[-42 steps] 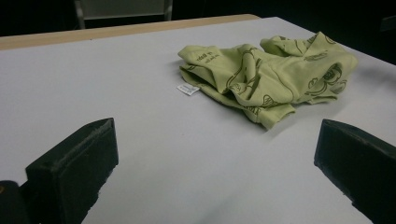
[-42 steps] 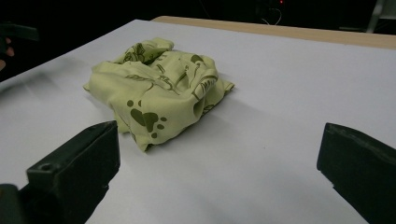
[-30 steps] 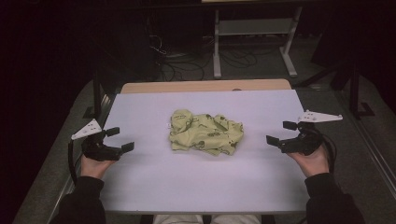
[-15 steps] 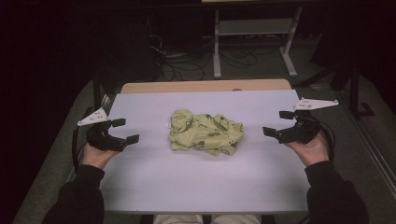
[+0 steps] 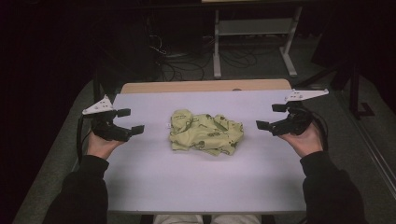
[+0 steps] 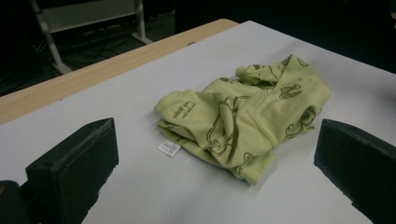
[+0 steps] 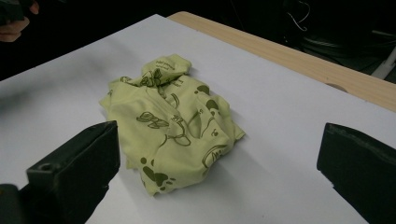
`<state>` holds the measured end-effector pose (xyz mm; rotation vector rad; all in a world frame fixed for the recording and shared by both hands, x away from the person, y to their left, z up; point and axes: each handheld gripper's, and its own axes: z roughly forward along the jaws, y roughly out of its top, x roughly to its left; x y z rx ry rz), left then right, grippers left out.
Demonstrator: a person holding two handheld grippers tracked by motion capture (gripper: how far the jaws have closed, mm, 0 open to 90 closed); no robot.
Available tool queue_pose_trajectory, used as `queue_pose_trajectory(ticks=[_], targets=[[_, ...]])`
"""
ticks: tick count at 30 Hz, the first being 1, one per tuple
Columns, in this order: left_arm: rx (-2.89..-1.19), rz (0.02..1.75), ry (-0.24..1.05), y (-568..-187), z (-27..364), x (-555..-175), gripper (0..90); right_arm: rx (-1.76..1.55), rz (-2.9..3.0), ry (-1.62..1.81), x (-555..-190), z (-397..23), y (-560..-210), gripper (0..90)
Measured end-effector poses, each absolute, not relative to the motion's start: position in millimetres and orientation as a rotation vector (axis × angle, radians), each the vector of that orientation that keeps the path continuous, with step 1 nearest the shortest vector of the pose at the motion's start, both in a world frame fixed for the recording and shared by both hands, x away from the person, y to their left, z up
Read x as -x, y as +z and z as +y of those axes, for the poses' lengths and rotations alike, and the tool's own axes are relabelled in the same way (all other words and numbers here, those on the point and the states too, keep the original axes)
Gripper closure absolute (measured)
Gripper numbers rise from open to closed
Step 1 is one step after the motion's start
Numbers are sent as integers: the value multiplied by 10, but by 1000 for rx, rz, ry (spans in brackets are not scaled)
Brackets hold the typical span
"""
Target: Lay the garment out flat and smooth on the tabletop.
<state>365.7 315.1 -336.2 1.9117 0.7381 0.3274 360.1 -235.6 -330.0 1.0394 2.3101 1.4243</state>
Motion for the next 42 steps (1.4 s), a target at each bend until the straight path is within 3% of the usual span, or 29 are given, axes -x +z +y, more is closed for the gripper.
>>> queue_pose_trajectory(ticks=[19, 42], targets=[[-1928, 680, 283, -3288, 2782, -3896, 0, -998, 2363, 1430, -3831, -2149, -3179, 0], [-1964, 683, 125, -3661, 2416, -4152, 0, -932, 2507, 1388, -4161, -1635, -3359, 0]])
